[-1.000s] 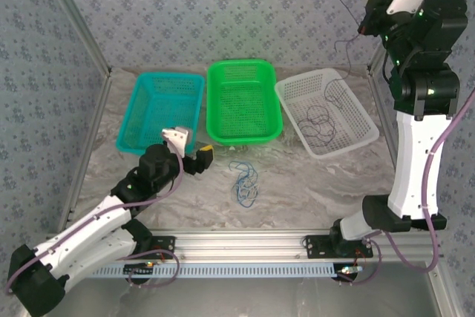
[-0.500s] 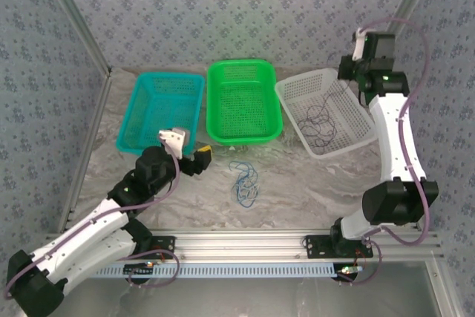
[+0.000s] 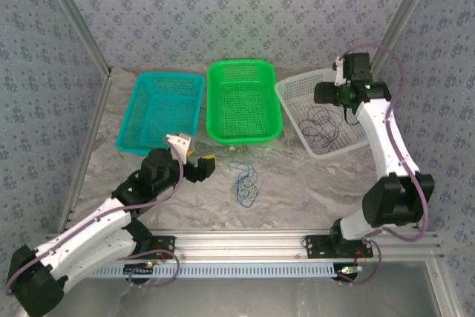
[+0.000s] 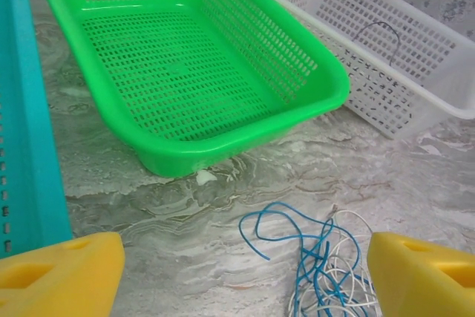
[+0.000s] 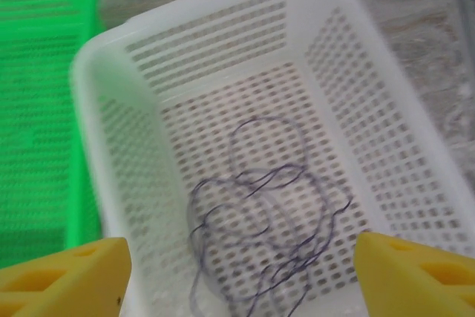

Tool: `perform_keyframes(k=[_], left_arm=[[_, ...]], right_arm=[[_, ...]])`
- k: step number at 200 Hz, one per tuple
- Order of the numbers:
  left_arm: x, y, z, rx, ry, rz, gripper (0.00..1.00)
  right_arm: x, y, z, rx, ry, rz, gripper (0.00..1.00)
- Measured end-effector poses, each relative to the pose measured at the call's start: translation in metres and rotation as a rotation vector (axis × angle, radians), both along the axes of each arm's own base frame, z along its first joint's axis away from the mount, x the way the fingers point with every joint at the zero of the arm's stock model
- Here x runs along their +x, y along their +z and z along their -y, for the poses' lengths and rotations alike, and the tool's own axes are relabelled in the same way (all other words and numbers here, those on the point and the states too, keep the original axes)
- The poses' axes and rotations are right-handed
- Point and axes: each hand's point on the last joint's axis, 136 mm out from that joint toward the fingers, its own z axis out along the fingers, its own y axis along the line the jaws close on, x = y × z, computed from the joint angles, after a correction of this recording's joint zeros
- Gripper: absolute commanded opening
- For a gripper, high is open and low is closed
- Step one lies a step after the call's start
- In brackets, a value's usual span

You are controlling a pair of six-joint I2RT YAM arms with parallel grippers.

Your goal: Untangle the cables

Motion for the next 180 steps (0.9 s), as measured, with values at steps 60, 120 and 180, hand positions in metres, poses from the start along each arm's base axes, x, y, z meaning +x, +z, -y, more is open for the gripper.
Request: perform_keyframes(k=[60, 120, 180], left_arm=[[-0.035, -0.045, 0.047, 0.152, -0.255, -0.097, 0.76], [-0.048, -0.055, 0.122, 0.345, -0.506, -0.097, 0.66], [-0.052, -0.109, 0.147, 0.518, -0.609, -0.184, 0.60]], right_arm=[[-0.096, -0.023, -0.065, 0.295, 0.137, -0.021, 0.78], [-0.150, -0.089, -0.076, 0.419, 0.081, -0.183, 0.79], [-0.151, -0.070, -0.073, 0.449, 0.069, -0.107, 0.80]])
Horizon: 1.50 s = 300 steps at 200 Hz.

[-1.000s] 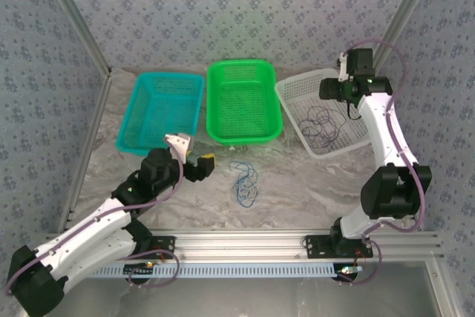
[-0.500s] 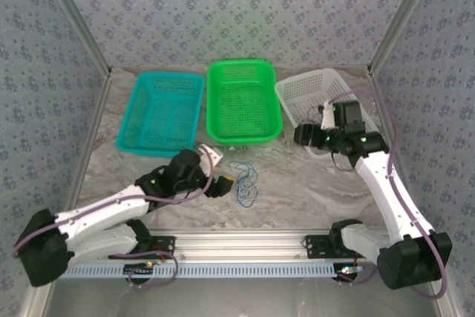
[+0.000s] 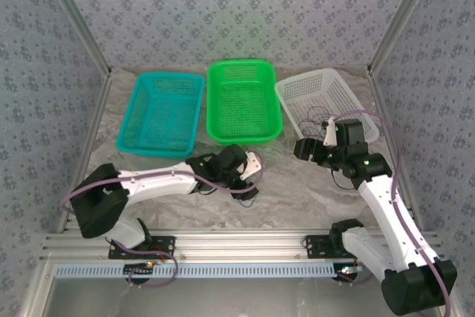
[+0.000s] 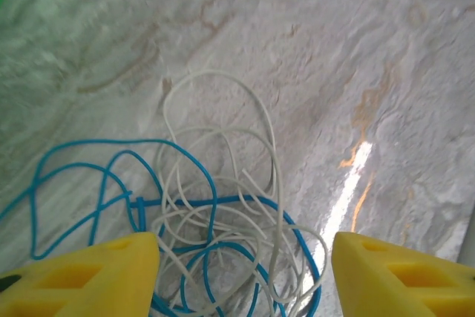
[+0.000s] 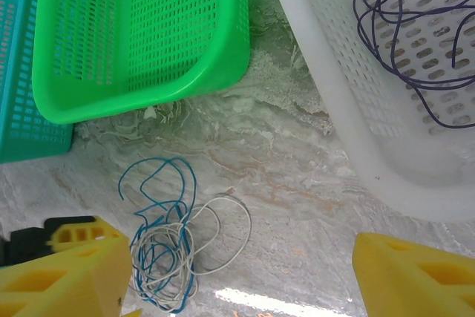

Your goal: Untangle the cables

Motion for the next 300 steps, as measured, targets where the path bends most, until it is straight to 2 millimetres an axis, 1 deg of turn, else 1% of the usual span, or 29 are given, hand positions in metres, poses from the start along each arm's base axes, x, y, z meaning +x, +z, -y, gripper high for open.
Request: perform_keyframes(k=[21, 37, 45, 59, 68, 79, 91, 103, 117, 130, 159, 172, 186, 216, 251, 272, 300], left_arm=[[0.000, -0.011, 0.006, 0.038, -0.017, -0.012, 0.57], [0.002, -0.016, 0.010, 0.053, -0.023, -0.012, 0.50], [0.003, -0.017, 0.012, 0.056, -0.022, -0.015, 0.43], [0.005, -0.018, 0.014, 0.060, -0.022, -0.013, 0.23], [0.006, -0.018, 0.015, 0.065, -0.028, -0.002, 0.13], [0.008, -0.018, 0.014, 0.066, -0.015, -0.001, 0.05], [0.009, -0.016, 0.013, 0.065, -0.013, 0.010, 0.01], [0.010, -0.008, 0.013, 0.047, -0.006, 0.026, 0.00], [0.010, 0.008, 0.011, 0.005, -0.001, 0.052, 0.00], [0.010, 0.031, 0.010, -0.053, 0.005, 0.085, 0.00], [0.011, 0.093, 0.010, -0.231, 0.027, 0.172, 0.00], [0.010, 0.113, 0.008, -0.293, 0.040, 0.196, 0.00], [0.010, 0.129, 0.006, -0.342, 0.050, 0.213, 0.00], [0.010, 0.146, 0.000, -0.407, 0.085, 0.229, 0.00], [0.013, 0.162, -0.009, -0.468, 0.132, 0.239, 0.00], [0.015, 0.166, -0.010, -0.490, 0.152, 0.235, 0.00], [0.016, 0.170, -0.008, -0.513, 0.166, 0.221, 0.00]], right_arm=[[-0.001, 0.001, 0.001, 0.004, -0.005, 0.003, 0.80], [-0.002, 0.002, 0.001, 0.007, -0.008, 0.008, 0.81], [-0.003, 0.002, 0.001, 0.007, -0.009, 0.010, 0.81], [-0.004, 0.002, 0.003, 0.009, -0.013, 0.016, 0.81], [-0.004, 0.003, 0.004, 0.010, -0.018, 0.020, 0.81], [-0.005, 0.004, 0.006, 0.010, -0.024, 0.025, 0.81], [-0.006, 0.004, 0.007, 0.011, -0.027, 0.031, 0.81], [-0.007, 0.004, 0.007, 0.012, -0.025, 0.037, 0.80], [-0.011, 0.003, 0.006, 0.013, -0.022, 0.043, 0.80], [-0.015, 0.001, 0.004, 0.017, -0.011, 0.062, 0.80], [-0.023, 0.002, -0.005, 0.039, 0.028, 0.119, 0.81], [-0.025, 0.003, -0.012, 0.050, 0.053, 0.134, 0.80], [-0.028, 0.005, -0.021, 0.060, 0.090, 0.149, 0.80], [-0.033, 0.010, -0.044, 0.073, 0.182, 0.196, 0.82], [-0.040, 0.011, -0.068, 0.066, 0.264, 0.253, 0.84], [-0.043, 0.004, -0.083, 0.055, 0.304, 0.276, 0.87], [-0.045, -0.011, -0.106, 0.020, 0.347, 0.292, 0.91]])
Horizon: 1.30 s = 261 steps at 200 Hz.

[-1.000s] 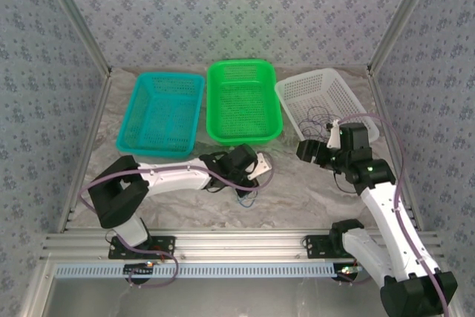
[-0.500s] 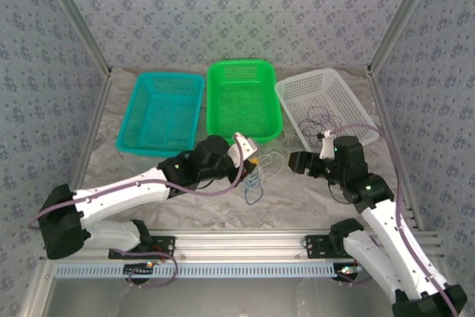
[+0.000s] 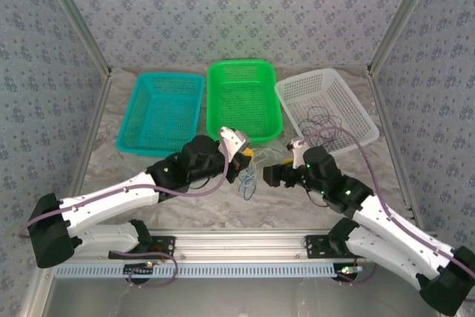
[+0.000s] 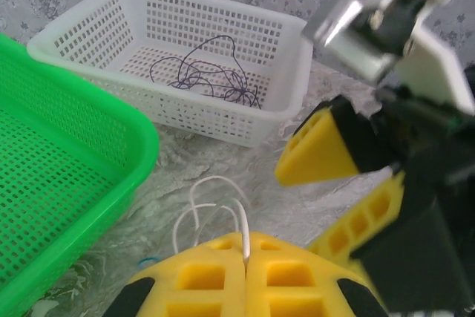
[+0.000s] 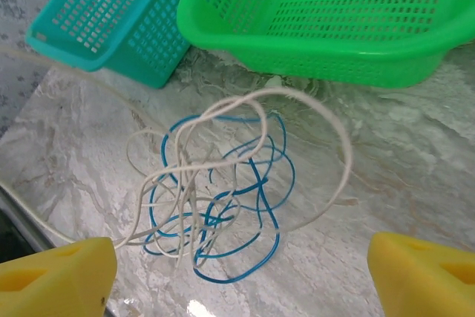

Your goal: Untangle the cables

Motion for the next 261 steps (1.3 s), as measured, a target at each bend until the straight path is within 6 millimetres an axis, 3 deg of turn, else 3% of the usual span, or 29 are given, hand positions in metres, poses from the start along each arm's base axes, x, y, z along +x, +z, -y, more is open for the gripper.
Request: perform_keyframes(k=[38, 105, 140, 184, 232, 261], left_arm=[[-0.002, 0.003, 0.002, -0.025, -0.007, -0.015, 0.00], [-0.007, 0.006, 0.005, -0.061, -0.030, -0.036, 0.00], [-0.010, 0.017, 0.000, -0.104, -0.030, -0.026, 0.00], [-0.013, 0.058, -0.020, -0.182, -0.003, 0.056, 0.00], [-0.007, 0.138, -0.045, -0.283, 0.047, 0.193, 0.00], [-0.008, 0.167, -0.051, -0.319, 0.051, 0.247, 0.00]], right_arm=[[0.007, -0.009, -0.024, -0.025, -0.007, 0.039, 0.97], [0.038, -0.019, -0.040, -0.046, -0.105, 0.039, 0.98], [0.049, -0.047, -0.045, -0.073, -0.159, -0.028, 0.94], [0.041, -0.085, -0.030, -0.104, -0.226, -0.117, 0.93], [0.026, -0.118, -0.010, -0.158, -0.267, -0.196, 0.92], [0.022, -0.133, -0.002, -0.187, -0.296, -0.228, 0.94]])
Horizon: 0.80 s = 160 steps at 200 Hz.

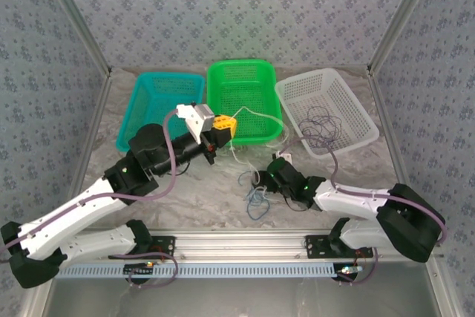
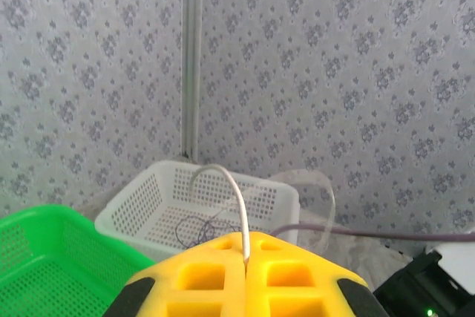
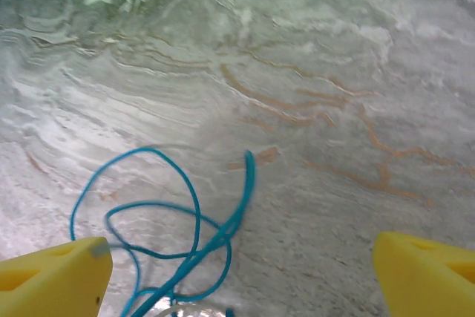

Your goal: Untangle the cables

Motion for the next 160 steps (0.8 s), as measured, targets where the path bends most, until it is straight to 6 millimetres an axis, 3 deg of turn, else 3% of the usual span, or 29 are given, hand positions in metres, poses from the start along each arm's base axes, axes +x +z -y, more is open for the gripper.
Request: perform_keyframes(k=[45, 80, 99, 120, 160], left_arm=[[0.007, 0.008, -0.008, 0.031, 0.039, 0.038, 0.00], [0.015, 0.030, -0.011, 0.030, 0.071, 0.083, 0.00], [0.026, 0.031, -0.010, 0.039, 0.093, 0.086, 0.00], [0.049, 0.018, -0.007, 0.075, 0.125, 0.061, 0.00], [0.113, -0.032, -0.009, 0.153, 0.191, -0.065, 0.00]], right_arm=[[-0.002, -0.006, 0.005, -0.013, -0.015, -0.012, 0.94], [-0.001, -0.006, 0.006, -0.012, -0.023, -0.011, 0.96], [-0.001, -0.005, 0.006, -0.008, -0.021, -0.007, 0.96], [0.000, 0.003, 0.005, 0.007, -0.023, 0.007, 0.97], [0.000, 0.018, 0.007, 0.026, -0.027, 0.030, 0.97]])
